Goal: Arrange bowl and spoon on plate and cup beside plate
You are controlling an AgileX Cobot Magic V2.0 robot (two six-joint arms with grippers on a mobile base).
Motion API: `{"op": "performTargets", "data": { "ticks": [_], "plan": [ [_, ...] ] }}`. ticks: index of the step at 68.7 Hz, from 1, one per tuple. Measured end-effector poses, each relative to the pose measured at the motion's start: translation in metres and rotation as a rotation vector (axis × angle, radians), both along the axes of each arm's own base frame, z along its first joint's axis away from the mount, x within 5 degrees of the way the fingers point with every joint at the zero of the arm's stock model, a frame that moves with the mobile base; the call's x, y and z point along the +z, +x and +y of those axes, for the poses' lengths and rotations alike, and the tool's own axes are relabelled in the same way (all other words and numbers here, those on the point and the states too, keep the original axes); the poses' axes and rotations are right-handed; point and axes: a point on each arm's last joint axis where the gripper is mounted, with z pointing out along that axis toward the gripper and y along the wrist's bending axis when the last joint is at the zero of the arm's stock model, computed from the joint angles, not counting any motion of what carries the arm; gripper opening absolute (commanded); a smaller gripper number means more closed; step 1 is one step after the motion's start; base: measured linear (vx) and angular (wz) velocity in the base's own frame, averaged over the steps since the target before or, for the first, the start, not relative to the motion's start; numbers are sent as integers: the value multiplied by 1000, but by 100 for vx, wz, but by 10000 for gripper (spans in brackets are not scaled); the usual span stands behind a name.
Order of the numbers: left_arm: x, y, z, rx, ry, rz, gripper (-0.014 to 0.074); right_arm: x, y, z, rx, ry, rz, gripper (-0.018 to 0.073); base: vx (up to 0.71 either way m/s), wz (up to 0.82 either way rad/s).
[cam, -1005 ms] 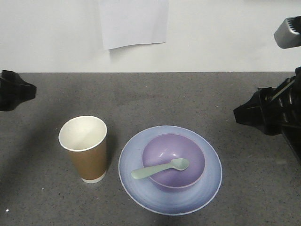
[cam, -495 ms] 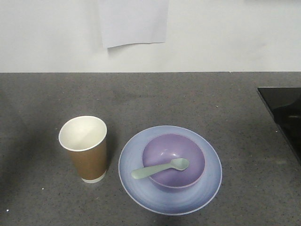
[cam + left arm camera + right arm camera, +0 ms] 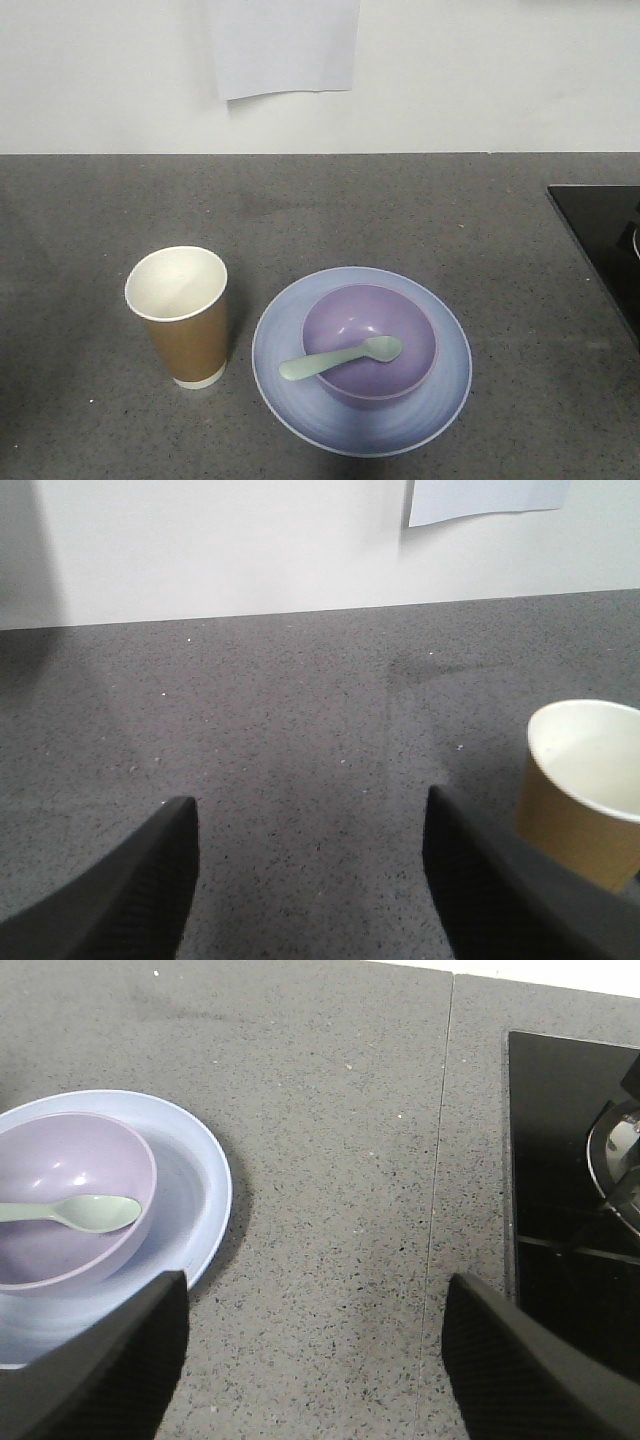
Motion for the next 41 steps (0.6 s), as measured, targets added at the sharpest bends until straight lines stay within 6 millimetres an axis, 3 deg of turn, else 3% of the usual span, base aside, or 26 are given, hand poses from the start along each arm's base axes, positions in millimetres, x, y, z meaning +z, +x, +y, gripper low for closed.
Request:
{"op": "performTargets", "data": {
  "ticks": [20,41],
  "plan": [
    [-6,-15,3,0,-9,-49,284,-18,-12,-3,12,19,-57,402,0,0],
    [-6,-15,3,0,-12,-51,-9,-18,-11,-3,14,22,-65,-12,0,0]
  ]
}}
